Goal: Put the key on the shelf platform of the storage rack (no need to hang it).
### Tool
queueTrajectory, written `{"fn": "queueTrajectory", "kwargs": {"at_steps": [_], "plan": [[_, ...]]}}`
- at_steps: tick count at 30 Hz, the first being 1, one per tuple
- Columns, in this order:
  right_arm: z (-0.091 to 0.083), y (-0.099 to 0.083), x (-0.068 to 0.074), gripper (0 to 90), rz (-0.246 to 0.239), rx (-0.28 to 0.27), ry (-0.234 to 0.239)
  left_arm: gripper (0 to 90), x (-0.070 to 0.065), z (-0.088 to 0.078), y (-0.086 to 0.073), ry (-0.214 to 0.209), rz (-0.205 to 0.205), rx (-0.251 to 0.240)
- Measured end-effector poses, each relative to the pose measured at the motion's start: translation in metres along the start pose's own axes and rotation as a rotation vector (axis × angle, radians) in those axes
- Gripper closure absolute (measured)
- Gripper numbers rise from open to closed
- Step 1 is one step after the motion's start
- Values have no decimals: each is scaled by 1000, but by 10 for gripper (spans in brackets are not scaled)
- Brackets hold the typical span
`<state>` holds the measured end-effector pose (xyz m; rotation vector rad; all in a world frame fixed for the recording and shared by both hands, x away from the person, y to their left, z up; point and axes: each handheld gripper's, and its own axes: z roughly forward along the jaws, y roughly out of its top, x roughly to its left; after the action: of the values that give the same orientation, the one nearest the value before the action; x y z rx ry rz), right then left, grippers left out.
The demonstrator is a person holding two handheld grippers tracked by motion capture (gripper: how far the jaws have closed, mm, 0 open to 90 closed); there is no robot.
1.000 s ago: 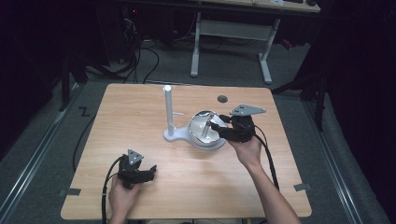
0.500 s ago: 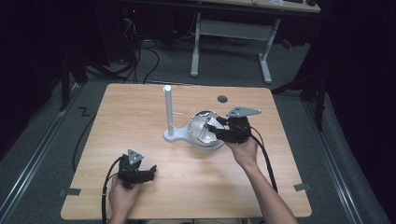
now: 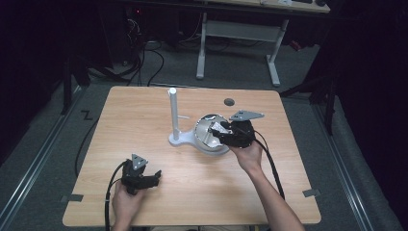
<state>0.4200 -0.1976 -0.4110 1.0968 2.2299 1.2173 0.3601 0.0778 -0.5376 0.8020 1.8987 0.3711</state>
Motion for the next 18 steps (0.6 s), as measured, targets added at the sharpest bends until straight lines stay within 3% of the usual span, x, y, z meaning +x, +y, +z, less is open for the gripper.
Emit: {"fn": "queueTrajectory", "kwargs": {"at_steps": [18], "plan": [[24,-10,-24,505,70,69,-56,169,0,0,0,-1,1,0]]}}
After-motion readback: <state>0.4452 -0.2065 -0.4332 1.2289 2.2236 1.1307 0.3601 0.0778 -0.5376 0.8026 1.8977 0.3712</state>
